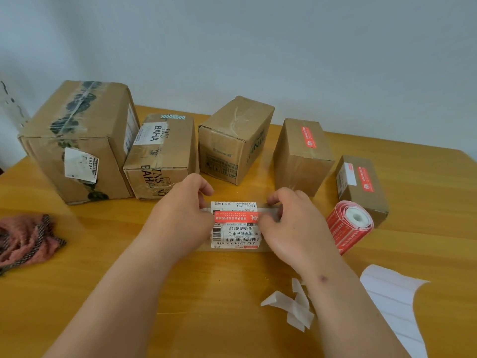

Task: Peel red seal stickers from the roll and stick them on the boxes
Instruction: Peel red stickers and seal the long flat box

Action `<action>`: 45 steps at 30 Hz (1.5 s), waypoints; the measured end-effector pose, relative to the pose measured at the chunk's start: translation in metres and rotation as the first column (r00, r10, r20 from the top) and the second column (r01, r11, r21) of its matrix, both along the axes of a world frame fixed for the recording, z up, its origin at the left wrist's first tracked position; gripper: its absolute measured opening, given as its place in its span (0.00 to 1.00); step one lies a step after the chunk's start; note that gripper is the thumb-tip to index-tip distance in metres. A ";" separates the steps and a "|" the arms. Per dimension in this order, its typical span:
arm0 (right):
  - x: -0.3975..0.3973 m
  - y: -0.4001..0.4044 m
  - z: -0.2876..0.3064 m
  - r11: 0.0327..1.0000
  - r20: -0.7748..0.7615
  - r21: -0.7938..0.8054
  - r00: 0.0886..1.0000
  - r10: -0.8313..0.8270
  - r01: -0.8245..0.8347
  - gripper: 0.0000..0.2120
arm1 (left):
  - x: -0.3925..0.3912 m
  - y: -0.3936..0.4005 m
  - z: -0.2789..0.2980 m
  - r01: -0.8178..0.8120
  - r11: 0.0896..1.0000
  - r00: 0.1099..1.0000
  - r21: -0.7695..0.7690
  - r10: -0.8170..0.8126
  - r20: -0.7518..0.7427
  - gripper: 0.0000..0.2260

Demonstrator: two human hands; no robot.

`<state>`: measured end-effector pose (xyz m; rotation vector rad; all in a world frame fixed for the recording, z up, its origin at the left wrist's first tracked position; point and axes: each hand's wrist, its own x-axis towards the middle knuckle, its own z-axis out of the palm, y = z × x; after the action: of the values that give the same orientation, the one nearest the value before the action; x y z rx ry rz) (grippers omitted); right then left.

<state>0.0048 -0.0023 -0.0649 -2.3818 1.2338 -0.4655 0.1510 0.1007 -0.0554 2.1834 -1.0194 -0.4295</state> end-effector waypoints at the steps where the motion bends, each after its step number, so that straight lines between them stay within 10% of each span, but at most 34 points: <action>1: 0.000 0.002 0.000 1.000 0.003 -0.003 1.000 0.004 -0.004 0.14 | -0.002 0.000 0.000 -0.006 1.000 1.000 -0.006 0.006 0.017 0.13; 13: 0.002 -0.005 -0.001 0.996 0.018 0.001 0.996 -0.085 0.085 0.09 | -0.003 -0.001 -0.006 -0.045 0.998 0.996 -0.042 0.048 0.077 0.12; 23: -0.010 0.003 0.016 0.952 -0.270 0.143 0.915 0.299 -0.269 0.38 | -0.002 0.004 -0.011 -0.063 0.995 0.995 -0.072 0.068 0.074 0.11; 36: -0.026 0.003 0.027 0.998 -0.299 0.044 0.953 0.046 -0.034 0.34 | -0.021 -0.003 -0.012 0.084 0.996 0.986 -0.021 -0.080 0.146 0.09; 45: -0.026 -0.001 0.022 0.992 -0.181 0.076 0.980 -0.083 0.098 0.22 | -0.056 -0.032 -0.017 0.402 0.916 0.902 -0.002 -0.396 -0.172 0.17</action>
<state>-0.0209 -0.0031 -0.0425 -2.3442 1.4150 -0.2259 0.0950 0.0686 -0.0727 1.9205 -1.3737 -0.8105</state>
